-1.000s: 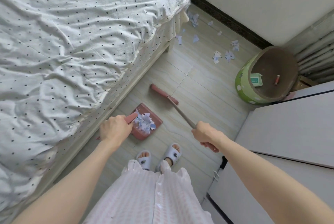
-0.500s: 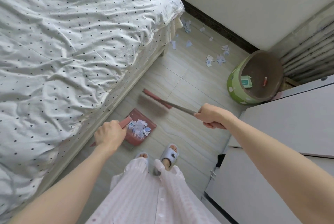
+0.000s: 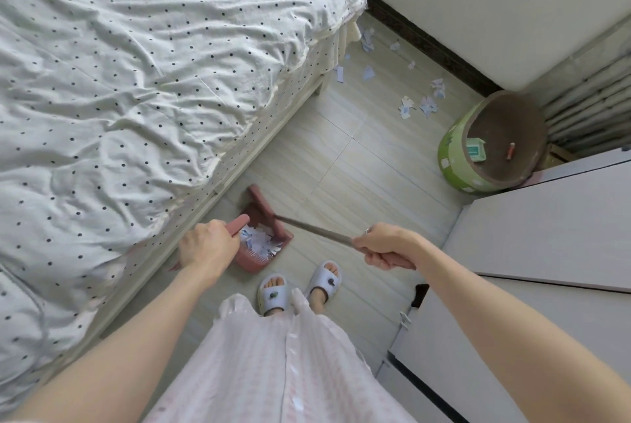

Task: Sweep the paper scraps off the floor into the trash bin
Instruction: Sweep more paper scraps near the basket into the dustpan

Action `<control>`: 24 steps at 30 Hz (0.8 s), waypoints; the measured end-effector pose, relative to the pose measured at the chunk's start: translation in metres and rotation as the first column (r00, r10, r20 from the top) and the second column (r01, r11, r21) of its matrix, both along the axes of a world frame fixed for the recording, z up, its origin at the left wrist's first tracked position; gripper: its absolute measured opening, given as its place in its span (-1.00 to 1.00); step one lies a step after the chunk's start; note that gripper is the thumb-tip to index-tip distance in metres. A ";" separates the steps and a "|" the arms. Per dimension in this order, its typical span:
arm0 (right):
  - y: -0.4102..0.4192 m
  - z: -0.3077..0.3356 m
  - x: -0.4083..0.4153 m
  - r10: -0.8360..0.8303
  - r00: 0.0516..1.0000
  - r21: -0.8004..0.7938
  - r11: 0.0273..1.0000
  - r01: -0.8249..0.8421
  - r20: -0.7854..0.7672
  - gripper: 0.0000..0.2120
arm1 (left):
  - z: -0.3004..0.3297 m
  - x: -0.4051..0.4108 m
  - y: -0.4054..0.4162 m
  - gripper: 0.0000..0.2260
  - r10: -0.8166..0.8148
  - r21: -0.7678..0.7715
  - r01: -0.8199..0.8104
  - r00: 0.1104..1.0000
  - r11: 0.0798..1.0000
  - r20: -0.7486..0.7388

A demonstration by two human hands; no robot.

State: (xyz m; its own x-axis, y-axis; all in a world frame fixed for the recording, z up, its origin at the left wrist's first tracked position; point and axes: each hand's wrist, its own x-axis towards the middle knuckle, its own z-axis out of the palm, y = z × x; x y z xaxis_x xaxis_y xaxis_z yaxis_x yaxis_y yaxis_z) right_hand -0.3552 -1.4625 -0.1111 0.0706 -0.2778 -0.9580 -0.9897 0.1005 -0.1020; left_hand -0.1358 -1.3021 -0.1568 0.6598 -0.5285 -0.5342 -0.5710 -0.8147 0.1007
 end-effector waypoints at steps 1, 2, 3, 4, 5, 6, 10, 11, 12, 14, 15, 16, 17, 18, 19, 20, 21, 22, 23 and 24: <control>-0.007 0.008 -0.001 -0.049 0.999 0.016 0.999 0.049 0.014 -0.67 | 0.000 0.000 0.001 -0.64 -0.008 0.001 0.008 1.000 1.000 -0.003; -0.012 0.013 -0.001 -0.069 0.997 0.025 0.997 0.068 0.029 -0.69 | -0.001 0.000 0.002 -0.63 -0.011 -0.004 0.011 1.000 1.000 -0.004; -0.013 0.018 0.002 -0.055 0.998 0.015 0.998 0.055 0.037 -0.70 | -0.001 0.002 0.004 -0.62 -0.009 -0.009 0.009 1.000 1.000 -0.008; -0.014 0.021 0.006 -0.025 0.998 -0.008 1.000 0.025 0.056 -0.70 | -0.002 0.003 0.005 -0.61 -0.005 -0.015 0.005 1.000 1.000 -0.011; -0.012 0.022 0.010 0.014 0.998 -0.035 0.999 -0.012 0.068 -0.70 | -0.001 0.005 0.008 -0.60 0.001 -0.018 -0.002 1.000 1.000 -0.017; -0.010 0.021 0.013 0.042 0.996 -0.063 0.997 -0.037 0.078 -0.69 | -0.001 0.006 0.011 -0.60 0.004 -0.020 -0.004 1.000 1.000 -0.021; 0.000 0.012 0.028 0.193 0.981 -0.200 0.962 -0.185 0.019 -0.65 | 0.003 0.007 0.029 -0.58 0.019 -0.010 -0.019 1.000 1.000 -0.023; 0.004 0.010 0.032 0.204 0.979 -0.223 0.954 -0.200 -0.007 -0.61 | 0.004 0.007 0.034 -0.59 0.027 -0.007 -0.028 0.999 1.000 -0.021; 0.008 0.007 0.036 0.209 0.978 -0.241 0.948 -0.209 -0.025 -0.57 | 0.004 0.007 0.040 -0.60 0.040 -0.007 -0.040 0.999 0.999 -0.017; 0.019 0.005 0.046 0.185 0.981 -0.255 0.947 -0.195 -0.064 -0.56 | 0.005 0.008 0.053 -0.62 0.065 -0.007 -0.065 0.998 0.998 -0.018; 0.024 0.005 0.050 0.159 0.984 -0.253 0.951 -0.175 -0.082 -0.58 | 0.005 0.008 0.057 -0.62 0.070 -0.007 -0.070 0.997 0.998 -0.017; 0.031 0.004 0.054 0.135 0.987 -0.247 0.957 -0.154 -0.089 -0.60 | 0.005 0.009 0.062 -0.62 0.073 -0.003 -0.073 0.997 0.997 -0.012; 0.037 0.002 0.057 0.118 0.989 -0.237 0.962 -0.137 -0.094 -0.62 | 0.006 0.008 0.068 -0.61 0.079 0.006 -0.079 0.997 0.997 -0.004; 0.043 -0.001 0.058 0.104 0.990 -0.223 0.967 -0.124 -0.097 -0.64 | 0.006 0.008 0.073 -0.60 0.084 0.015 -0.084 0.996 0.996 0.007; 0.050 -0.004 0.059 0.096 0.990 -0.203 0.972 -0.115 -0.099 -0.67 | 0.006 0.008 0.077 -0.60 0.088 0.022 -0.089 0.996 0.996 0.016; 0.056 -0.008 0.058 0.095 0.991 -0.182 0.977 -0.111 -0.096 -0.70 | 0.006 0.008 0.080 -0.61 0.092 0.026 -0.093 0.995 0.995 0.023; 0.062 -0.010 0.057 0.101 0.990 -0.154 0.981 -0.115 -0.096 -0.72 | 0.006 0.008 0.083 -0.63 0.097 0.027 -0.098 0.995 0.995 0.026; 0.069 -0.010 0.055 0.117 0.990 -0.124 0.984 -0.127 -0.084 -0.73 | 0.005 0.007 0.084 -0.65 0.104 0.030 -0.105 0.994 0.994 0.029; 0.075 -0.010 0.054 0.139 0.988 -0.097 0.985 -0.145 -0.066 -0.73 | 0.006 0.006 0.085 -0.66 0.112 0.033 -0.113 0.993 0.993 0.035; 0.078 -0.010 0.051 0.172 0.984 -0.072 0.982 -0.175 -0.046 -0.72 | 0.006 0.004 0.087 -0.67 0.124 0.036 -0.125 0.992 0.991 0.039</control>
